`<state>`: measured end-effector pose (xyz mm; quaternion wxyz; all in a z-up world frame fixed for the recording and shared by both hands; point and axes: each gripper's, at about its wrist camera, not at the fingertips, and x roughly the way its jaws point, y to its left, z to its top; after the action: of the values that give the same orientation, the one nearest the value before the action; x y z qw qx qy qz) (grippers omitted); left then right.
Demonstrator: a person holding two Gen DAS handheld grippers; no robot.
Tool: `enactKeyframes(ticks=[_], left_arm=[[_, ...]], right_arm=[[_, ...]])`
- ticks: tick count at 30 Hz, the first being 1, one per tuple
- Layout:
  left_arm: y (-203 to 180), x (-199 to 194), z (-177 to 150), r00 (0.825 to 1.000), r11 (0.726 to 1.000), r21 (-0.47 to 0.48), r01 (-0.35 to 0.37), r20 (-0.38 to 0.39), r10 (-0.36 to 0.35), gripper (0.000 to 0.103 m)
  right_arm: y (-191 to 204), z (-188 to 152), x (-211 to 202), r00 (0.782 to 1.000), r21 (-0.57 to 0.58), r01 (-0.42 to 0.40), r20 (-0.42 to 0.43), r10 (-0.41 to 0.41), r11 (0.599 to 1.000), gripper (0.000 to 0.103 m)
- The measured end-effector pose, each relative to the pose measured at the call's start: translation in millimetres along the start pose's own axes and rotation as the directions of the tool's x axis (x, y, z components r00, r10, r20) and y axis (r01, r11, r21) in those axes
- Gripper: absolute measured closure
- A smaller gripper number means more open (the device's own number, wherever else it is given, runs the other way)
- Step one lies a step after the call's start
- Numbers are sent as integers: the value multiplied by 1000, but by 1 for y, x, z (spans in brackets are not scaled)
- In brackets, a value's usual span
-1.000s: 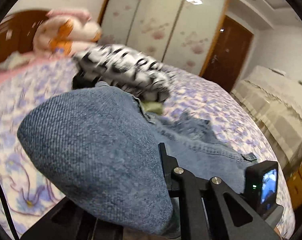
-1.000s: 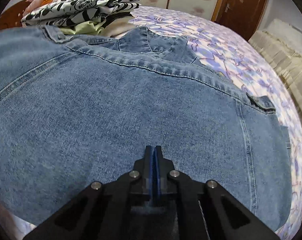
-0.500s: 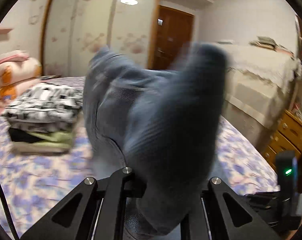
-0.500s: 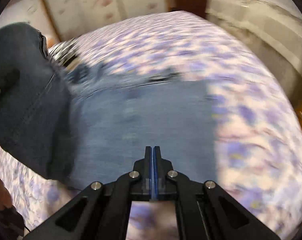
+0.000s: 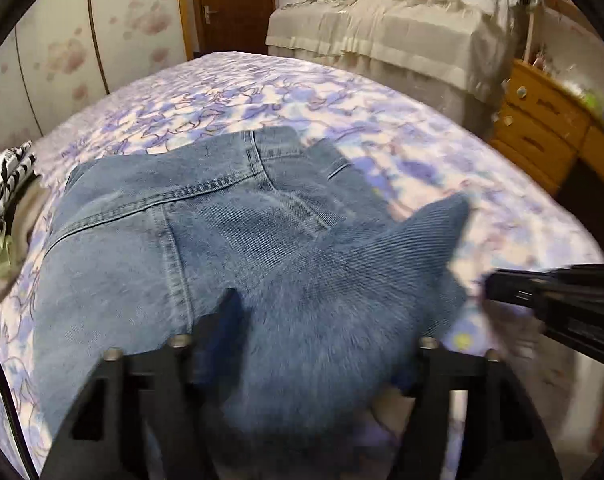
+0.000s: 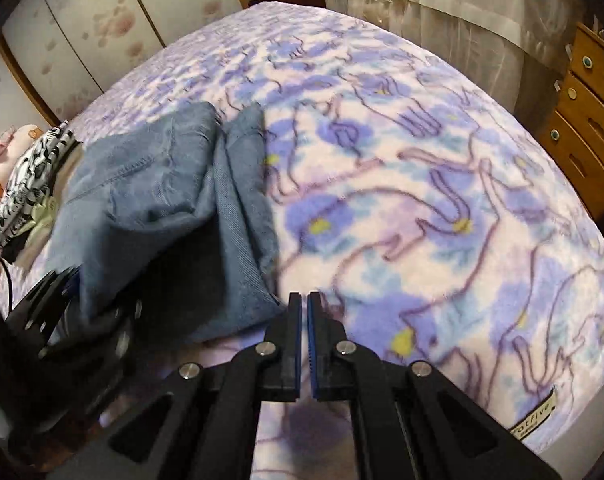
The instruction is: Fold large clothes
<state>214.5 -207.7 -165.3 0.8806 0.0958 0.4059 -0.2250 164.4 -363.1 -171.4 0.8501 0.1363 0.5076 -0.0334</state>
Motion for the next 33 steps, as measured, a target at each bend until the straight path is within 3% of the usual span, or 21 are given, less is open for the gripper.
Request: enactKeyframes(ticks=[2,4,7,9,12,14,18,21,24,26,27,28,29,33], left_arm=[[9,-31,-1,998,998,-14,61,18,-60,34],[16,-58,-3,996,996,-39,81,49,-79,26],[44,-90,-5,991,992,-103,74,117,-61,16],[70,-105,-12,992,988,-154,34,129,-14,13],[104,-100,-21,994,975,-208,-75,69,90,13],[126,-90,-28,992,958,-260,-119,-3,123,13],[158,-75,-44,996,921,-381,-81,-71,59,13],[164,-60,-53,995,906,-419,-57,-103,15,13],[171,-48,-57,995,886,-463,-10,-94,-38,13],[171,-43,-56,995,882,-471,7,-88,-55,13],[171,-39,-54,995,883,-470,10,-87,-57,13],[170,-37,-52,995,885,-466,10,-86,-56,13],[169,-35,-49,995,887,-461,8,-88,-55,13],[159,-41,-40,996,899,-437,16,-69,-52,13]], right_arm=[[4,6,-5,1000,-2,-16,9,16,1000,97],[7,13,-12,998,11,-56,20,56,998,89],[9,25,-24,992,40,-120,47,118,992,75],[13,33,-33,984,41,-169,60,166,985,71],[24,43,-28,970,31,-244,-5,244,969,70],[28,48,-16,952,49,-294,-78,297,955,70],[36,54,16,930,69,-309,-184,317,949,70],[37,58,42,904,106,-327,-253,344,939,70],[40,61,72,855,150,-378,-322,406,914,70],[40,60,83,833,177,-403,-335,440,898,69],[42,60,83,831,169,-419,-325,451,892,72],[42,59,80,839,148,-425,-308,449,893,89],[42,59,75,849,131,-421,-291,440,898,93],[45,62,21,902,-9,-414,-137,409,910,94]])
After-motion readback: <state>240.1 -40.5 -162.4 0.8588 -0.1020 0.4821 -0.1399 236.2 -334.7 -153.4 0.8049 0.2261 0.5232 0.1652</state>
